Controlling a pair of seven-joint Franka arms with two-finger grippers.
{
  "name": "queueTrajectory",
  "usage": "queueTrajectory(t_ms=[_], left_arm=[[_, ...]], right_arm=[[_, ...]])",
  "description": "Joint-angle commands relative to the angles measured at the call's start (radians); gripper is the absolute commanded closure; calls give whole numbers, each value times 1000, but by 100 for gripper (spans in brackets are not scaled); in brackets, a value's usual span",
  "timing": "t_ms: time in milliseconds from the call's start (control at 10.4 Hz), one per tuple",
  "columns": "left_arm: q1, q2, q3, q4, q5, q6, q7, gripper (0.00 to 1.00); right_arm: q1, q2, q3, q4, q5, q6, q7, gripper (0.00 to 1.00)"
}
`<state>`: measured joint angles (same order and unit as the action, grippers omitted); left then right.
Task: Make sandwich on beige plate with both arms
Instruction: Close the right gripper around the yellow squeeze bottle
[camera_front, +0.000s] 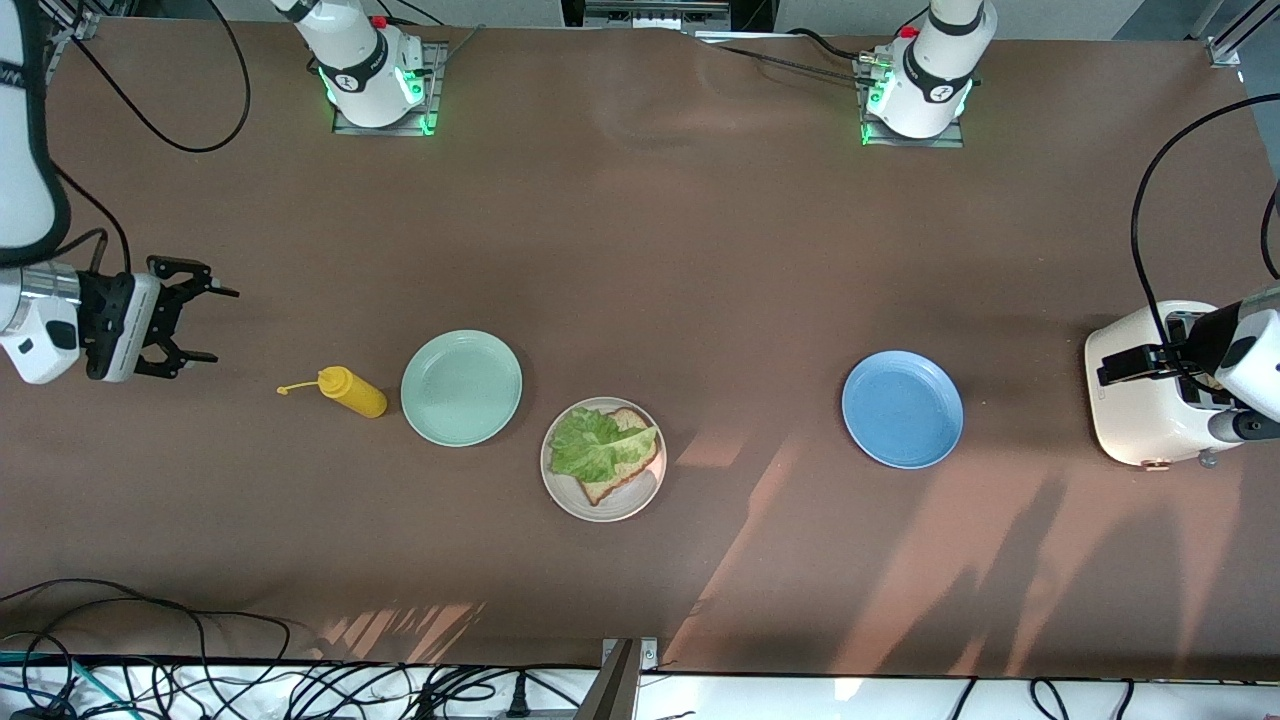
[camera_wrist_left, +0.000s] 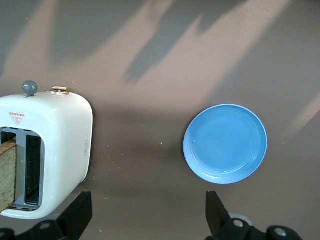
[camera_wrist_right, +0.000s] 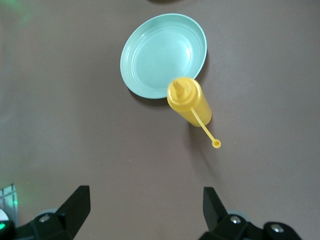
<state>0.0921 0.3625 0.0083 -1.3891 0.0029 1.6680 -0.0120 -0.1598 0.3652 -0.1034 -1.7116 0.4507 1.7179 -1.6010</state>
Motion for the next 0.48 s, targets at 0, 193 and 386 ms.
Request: queueTrajectory(t_ms=[0,193,386], left_arm=[[5,-7,2,-7,-21,7,30,0],[5,-7,2,-8,-17,9,32,0],[20,-7,4,-11,-18,9,85,0]], right_arm=[[-17,206,-54,137,165,-64,-201,0],[-18,325,-81,184,241,-83,-333,0],[-21,394,-96,187,342,-83,-451,0]])
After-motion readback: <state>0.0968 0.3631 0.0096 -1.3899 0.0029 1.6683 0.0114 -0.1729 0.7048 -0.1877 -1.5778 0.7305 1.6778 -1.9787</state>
